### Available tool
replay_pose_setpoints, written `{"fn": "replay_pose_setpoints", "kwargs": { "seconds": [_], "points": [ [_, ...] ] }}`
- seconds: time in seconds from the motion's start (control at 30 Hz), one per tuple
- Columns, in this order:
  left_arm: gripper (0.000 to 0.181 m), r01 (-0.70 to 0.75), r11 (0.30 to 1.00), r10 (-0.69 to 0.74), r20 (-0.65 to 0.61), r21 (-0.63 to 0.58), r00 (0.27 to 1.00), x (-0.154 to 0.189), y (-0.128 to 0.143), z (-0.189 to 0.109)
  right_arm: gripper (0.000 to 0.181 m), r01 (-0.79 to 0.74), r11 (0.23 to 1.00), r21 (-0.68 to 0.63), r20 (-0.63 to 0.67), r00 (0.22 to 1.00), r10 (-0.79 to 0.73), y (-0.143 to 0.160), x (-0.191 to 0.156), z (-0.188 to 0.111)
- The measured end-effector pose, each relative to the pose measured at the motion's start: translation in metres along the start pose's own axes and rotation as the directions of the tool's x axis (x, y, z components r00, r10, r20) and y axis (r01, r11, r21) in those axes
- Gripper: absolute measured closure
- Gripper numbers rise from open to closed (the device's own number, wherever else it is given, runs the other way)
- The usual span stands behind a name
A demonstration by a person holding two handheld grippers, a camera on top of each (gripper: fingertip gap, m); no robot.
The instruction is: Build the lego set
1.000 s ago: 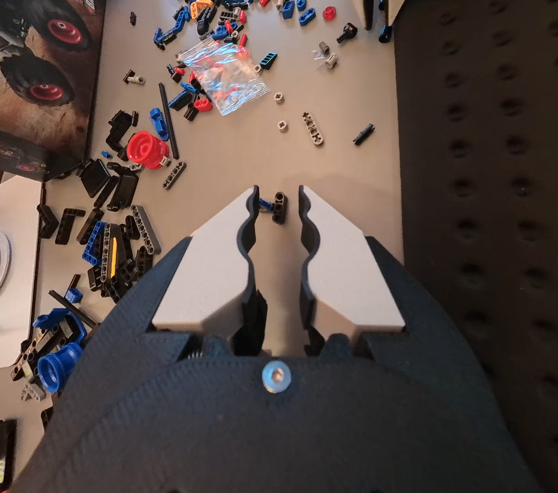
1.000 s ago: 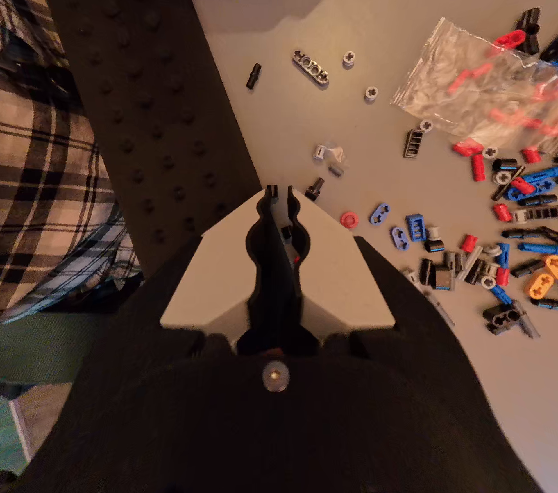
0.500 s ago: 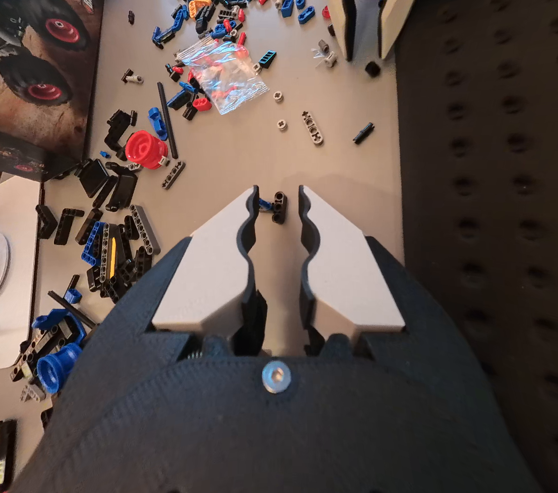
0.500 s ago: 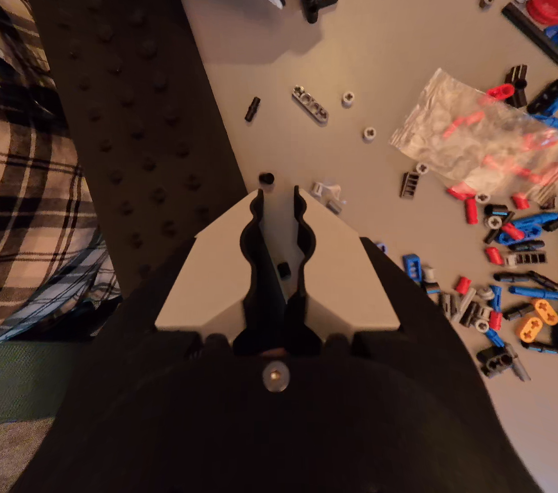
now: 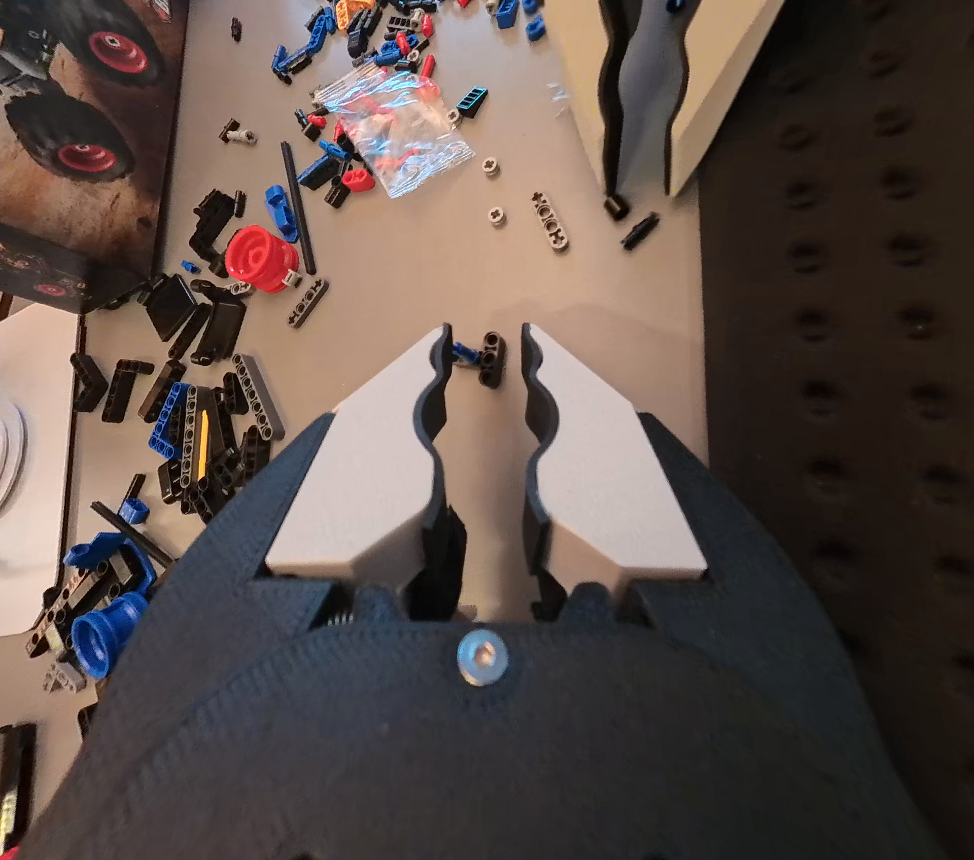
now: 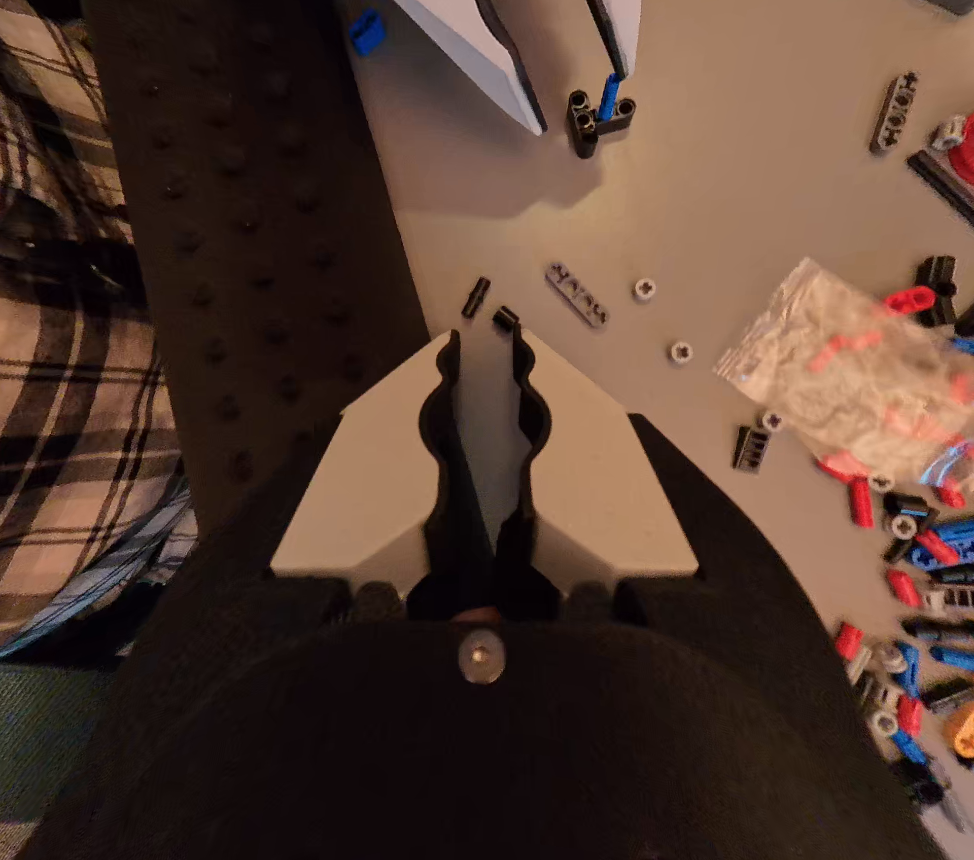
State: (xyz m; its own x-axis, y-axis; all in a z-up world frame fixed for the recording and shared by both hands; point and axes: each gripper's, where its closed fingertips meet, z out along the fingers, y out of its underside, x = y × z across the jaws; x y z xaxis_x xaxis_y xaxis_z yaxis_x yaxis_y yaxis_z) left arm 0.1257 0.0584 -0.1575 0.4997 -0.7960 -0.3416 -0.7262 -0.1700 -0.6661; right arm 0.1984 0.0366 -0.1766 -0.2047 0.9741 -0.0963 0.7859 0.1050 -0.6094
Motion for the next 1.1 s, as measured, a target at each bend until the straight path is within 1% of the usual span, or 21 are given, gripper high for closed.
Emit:
{"fn": "replay_pose_setpoints", "kwargs": {
  "seconds": [0.1, 0.2, 0.37, 0.57, 0.63, 0.7, 0.8, 0.87, 0.97, 1.0, 1.1],
  "points": [
    [0.157, 0.005, 1.0, -0.005, 0.004, 0.001, 1.0, -0.001, 0.001, -0.001, 0.164, 0.012, 1.0, 0.021, -0.031, 0.999, -0.012, -0.01, 0.007, 0.002],
    [0.157, 0.001, 1.0, -0.001, 0.003, 0.001, 1.0, -0.001, 0.0, -0.001, 0.166, 0.027, 1.0, -0.005, -0.04, 0.999, -0.028, -0.01, 0.009, 0.008],
    [0.157, 0.0, 1.0, 0.0, 0.001, -0.002, 1.0, -0.001, 0.001, 0.0, 0.174, 0.032, 0.999, -0.008, -0.044, 0.999, -0.032, -0.015, 0.011, 0.015],
    [0.157, 0.003, 1.0, -0.003, 0.003, -0.003, 1.0, -0.001, 0.002, 0.0, 0.174, 0.028, 1.0, 0.001, -0.04, 0.999, -0.028, -0.015, 0.012, 0.014],
    [0.156, 0.002, 1.0, -0.002, 0.006, 0.003, 1.0, -0.002, 0.001, -0.001, 0.174, -0.01, 0.998, 0.056, -0.027, 1.0, 0.012, -0.022, 0.013, 0.011],
    [0.154, -0.013, 0.999, 0.012, 0.029, 0.03, 1.0, -0.004, -0.004, -0.003, 0.175, -0.083, 0.984, 0.157, -0.008, 0.996, 0.085, -0.037, 0.018, 0.004],
    [0.147, -0.088, 0.989, 0.074, 0.118, 0.118, 0.99, -0.011, -0.023, -0.013, 0.175, -0.223, 0.918, 0.327, 0.082, 0.975, 0.207, -0.064, 0.026, -0.011],
    [0.147, -0.154, 0.971, 0.119, 0.19, 0.18, 0.975, -0.014, -0.039, -0.021, 0.174, -0.304, 0.862, 0.404, 0.169, 0.952, 0.257, -0.078, 0.028, -0.02],
    [0.153, -0.202, 0.955, 0.143, 0.258, 0.218, 0.956, -0.017, -0.051, -0.027, 0.175, -0.4, 0.782, 0.477, 0.285, 0.913, 0.293, -0.093, 0.028, -0.028],
    [0.157, -0.2, 0.954, 0.135, 0.275, 0.224, 0.952, -0.02, -0.052, -0.029, 0.175, -0.423, 0.76, 0.493, 0.316, 0.901, 0.297, -0.097, 0.028, -0.03],
    [0.161, -0.172, 0.953, 0.086, 0.324, 0.248, 0.942, -0.03, -0.056, -0.034, 0.174, -0.493, 0.677, 0.547, 0.402, 0.864, 0.304, -0.11, 0.027, -0.036]
  ]
}}
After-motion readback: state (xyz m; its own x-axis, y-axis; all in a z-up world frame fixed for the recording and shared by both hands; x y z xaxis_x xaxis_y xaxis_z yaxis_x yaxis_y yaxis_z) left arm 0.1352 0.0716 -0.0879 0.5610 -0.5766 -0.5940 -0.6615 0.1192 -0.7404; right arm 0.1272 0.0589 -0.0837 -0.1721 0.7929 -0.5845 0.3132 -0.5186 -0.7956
